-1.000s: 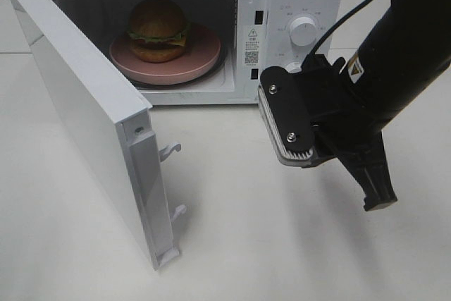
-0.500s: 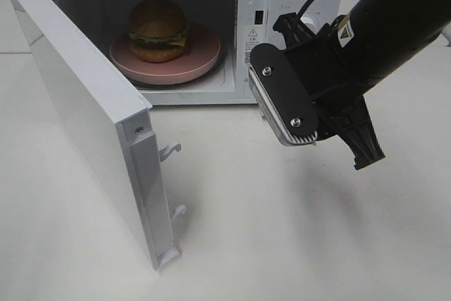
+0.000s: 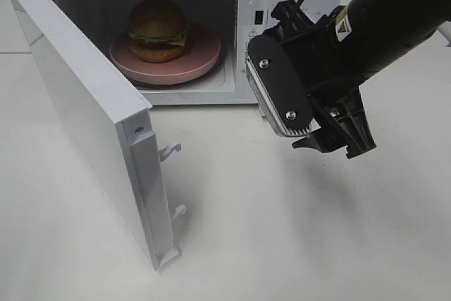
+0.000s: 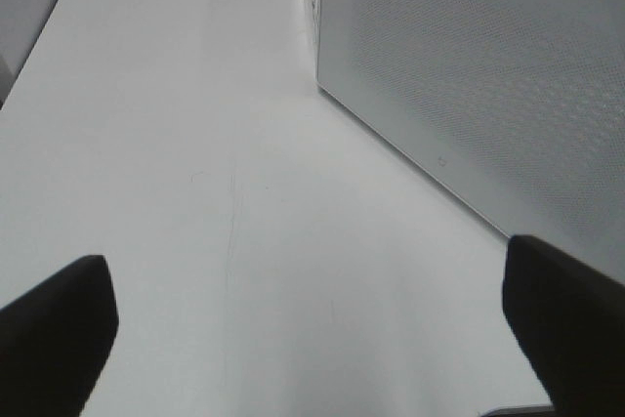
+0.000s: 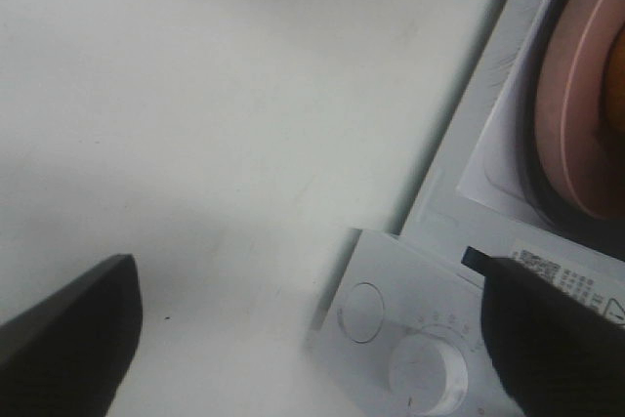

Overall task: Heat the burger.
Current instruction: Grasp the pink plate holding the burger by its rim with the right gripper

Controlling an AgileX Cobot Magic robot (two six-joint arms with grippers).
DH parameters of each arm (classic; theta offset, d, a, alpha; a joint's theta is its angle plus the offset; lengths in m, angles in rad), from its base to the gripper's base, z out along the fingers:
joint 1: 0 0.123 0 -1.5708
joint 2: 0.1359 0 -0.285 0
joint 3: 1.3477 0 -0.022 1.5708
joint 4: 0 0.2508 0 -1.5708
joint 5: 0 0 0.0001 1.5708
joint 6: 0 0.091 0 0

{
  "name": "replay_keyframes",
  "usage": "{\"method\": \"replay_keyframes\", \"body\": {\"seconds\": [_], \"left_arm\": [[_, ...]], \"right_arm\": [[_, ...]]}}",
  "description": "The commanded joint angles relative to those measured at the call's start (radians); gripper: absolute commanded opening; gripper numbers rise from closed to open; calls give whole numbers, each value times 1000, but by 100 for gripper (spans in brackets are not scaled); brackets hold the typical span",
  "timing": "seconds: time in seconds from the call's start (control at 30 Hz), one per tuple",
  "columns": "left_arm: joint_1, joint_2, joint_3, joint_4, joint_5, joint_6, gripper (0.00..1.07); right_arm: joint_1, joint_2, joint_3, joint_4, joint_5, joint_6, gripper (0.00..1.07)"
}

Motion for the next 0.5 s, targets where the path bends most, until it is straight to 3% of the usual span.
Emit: {"method": "replay_keyframes", "body": {"seconds": [0.03,0.27,0.5], "left_arm": [[3,-19,4,-2,-14,0,100],[3,-19,4,-2,-14,0,100],[3,-19,4,-2,-14,0,100]], "right_arm": [[1,-6,-5,-31,-53,32,90],[1,39,-12,-44,-97,32,89],[1,137,-101,-55,-148,73,88]]}}
